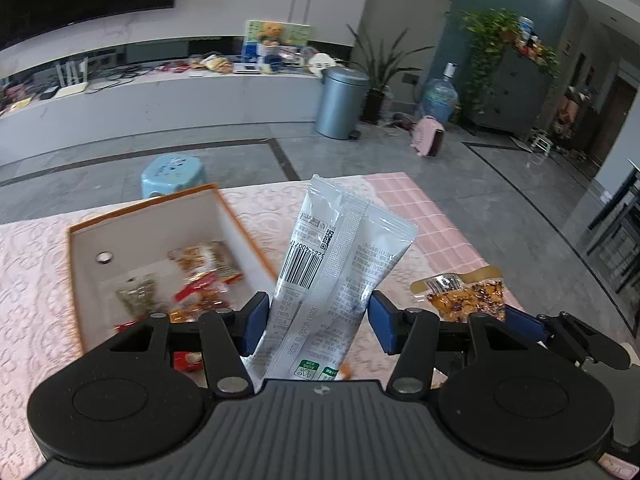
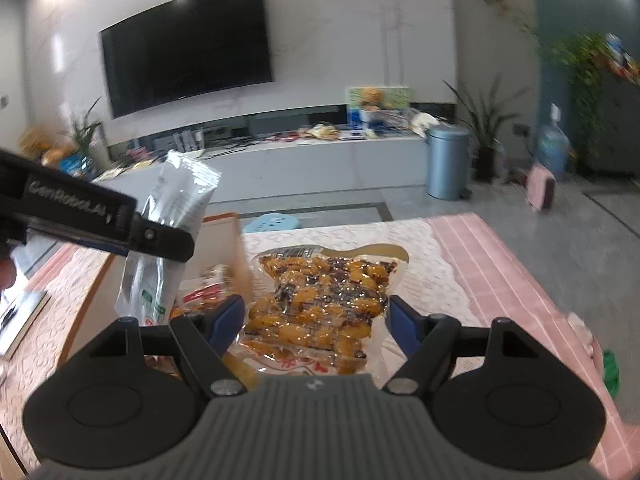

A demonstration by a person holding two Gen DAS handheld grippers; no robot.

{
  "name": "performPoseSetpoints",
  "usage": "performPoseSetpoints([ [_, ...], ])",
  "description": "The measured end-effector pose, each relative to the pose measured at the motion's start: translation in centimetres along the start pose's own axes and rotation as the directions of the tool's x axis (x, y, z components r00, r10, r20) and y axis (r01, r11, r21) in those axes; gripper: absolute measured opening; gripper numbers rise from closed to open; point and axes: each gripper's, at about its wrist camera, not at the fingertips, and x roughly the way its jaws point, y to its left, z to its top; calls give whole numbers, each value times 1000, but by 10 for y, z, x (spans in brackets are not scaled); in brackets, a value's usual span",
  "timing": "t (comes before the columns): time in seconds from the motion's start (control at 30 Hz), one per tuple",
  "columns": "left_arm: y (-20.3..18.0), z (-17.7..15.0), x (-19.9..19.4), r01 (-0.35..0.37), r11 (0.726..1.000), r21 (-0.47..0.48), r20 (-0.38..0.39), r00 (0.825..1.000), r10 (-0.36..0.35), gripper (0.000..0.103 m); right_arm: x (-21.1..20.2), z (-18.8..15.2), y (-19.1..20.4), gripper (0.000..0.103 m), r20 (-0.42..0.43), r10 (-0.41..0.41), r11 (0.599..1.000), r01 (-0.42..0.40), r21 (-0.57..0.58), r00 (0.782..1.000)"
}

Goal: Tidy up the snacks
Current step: 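Carry the white packet and orange packet over the box with both grippers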

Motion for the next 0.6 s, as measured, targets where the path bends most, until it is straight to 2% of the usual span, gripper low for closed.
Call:
performPoseSetpoints([
  [0.27,34,-6,-4,-45,999,-14,-32,998,45,62,6,3,54,74,-13,54,985,-55,-163,998],
  [0.6,62,-19,28,-74,997,13,-167,983,75,62,47,-2,94,74,-95,82,940,-109,-323,992],
])
